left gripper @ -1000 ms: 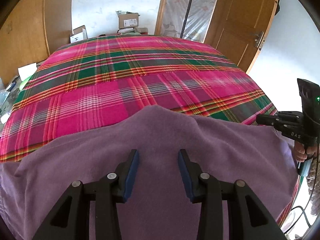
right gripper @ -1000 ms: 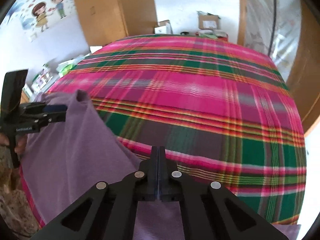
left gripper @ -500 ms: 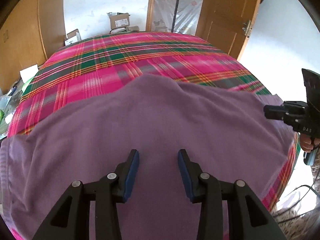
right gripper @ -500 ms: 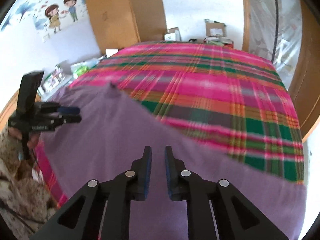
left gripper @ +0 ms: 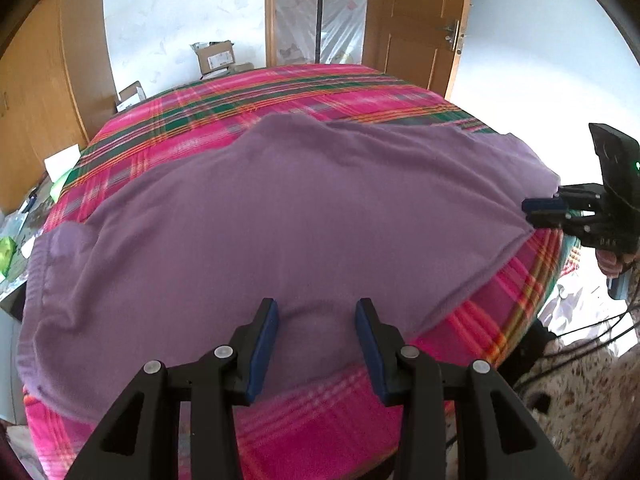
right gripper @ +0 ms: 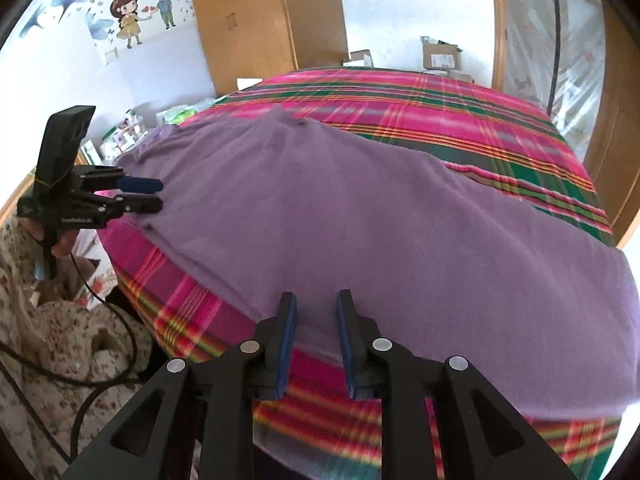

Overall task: Fold clothes
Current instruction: 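Grasp the purple pants waistband with both grippers side by side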

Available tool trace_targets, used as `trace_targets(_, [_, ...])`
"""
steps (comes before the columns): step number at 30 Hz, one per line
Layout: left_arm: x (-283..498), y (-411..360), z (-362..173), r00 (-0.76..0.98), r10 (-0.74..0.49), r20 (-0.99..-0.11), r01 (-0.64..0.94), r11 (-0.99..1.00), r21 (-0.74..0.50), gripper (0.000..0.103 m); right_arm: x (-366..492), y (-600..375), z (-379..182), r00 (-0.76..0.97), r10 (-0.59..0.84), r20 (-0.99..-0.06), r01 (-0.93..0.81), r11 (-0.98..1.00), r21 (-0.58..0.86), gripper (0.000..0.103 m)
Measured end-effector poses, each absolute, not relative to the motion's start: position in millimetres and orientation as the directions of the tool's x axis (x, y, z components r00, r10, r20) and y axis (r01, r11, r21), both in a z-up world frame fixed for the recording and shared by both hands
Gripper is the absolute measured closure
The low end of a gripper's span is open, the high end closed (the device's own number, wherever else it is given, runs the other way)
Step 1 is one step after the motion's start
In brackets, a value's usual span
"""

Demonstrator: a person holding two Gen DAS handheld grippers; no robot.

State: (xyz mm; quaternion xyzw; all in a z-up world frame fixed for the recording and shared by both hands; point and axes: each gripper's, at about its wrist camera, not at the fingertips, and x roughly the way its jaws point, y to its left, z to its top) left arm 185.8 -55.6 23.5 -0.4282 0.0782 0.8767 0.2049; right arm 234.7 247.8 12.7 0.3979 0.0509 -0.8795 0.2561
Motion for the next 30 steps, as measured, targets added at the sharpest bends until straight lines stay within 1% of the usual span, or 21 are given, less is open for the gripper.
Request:
trace_targets(5, [202.7,-80.3,30.1,-0.587,0.28,-0.76,-0.38,-0.924,-0.046,0.062,240.3,245.3,22.6,-0.582,-0.395,-0.711,0.473,-0.875,0.098,0.081])
trace_targets(7, [208.0,-96.2,35.7,-0.622,0.267,-0.736,-0.331,-0.942,-0.062,0.062,241.8,239.2,30.1,-0.591,-0.426,-0.685,0.493,-0.863,0.11,0.077])
trace_targets(8, [209.4,-104.0,37.9,-0.635,0.257,-0.729,-0.307,-0.949,-0.068,0.062,242.4,234.1,34.5,-0.591,-0.452,-0.668,0.515,-0.849,0.119,0.072])
trace_targets(9, [210.7,-111.9,40.2,-0.648,0.244,-0.721,-0.281,-0.957,-0.072,0.062,241.9,228.8,37.8,-0.589,-0.472,-0.656,0.534,-0.836,0.122,0.071])
trace_targets(12, [215.5,-138.4,48.5,-0.695,0.179,-0.696,-0.186,-0.98,-0.066,0.062,235.2,208.5,43.7,-0.575,-0.51,-0.64,0.587,-0.802,0.112,0.071])
trace_targets(17, [213.9,-190.2,60.6,-0.738,0.107,-0.667,-0.023,-0.991,-0.134,0.062,211.0,160.7,42.7,-0.521,-0.565,-0.639,0.654,-0.746,0.126,0.071])
trace_targets(20, [208.3,-219.1,63.2,-0.746,0.073,-0.661,0.067,-0.981,-0.185,0.062,201.4,128.1,40.8,-0.498,-0.579,-0.645,0.691,-0.715,0.109,0.071])
trace_targets(22, [202.7,-239.1,59.7,-0.732,0.074,-0.677,0.122,-0.964,-0.237,0.062,194.9,105.5,40.6,-0.479,-0.6,-0.641,0.717,-0.689,0.11,0.071])
trace_targets(25, [201.0,-258.3,53.9,-0.712,0.056,-0.699,0.183,-0.947,-0.263,0.062,183.6,67.9,42.1,-0.446,-0.629,-0.636,0.748,-0.653,0.121,0.071])
trace_targets(30, [203.1,-274.2,42.7,-0.702,0.08,-0.707,0.225,-0.918,-0.327,0.062,184.3,8.7,50.4,-0.418,-0.665,-0.619,0.808,-0.584,0.082,0.071])
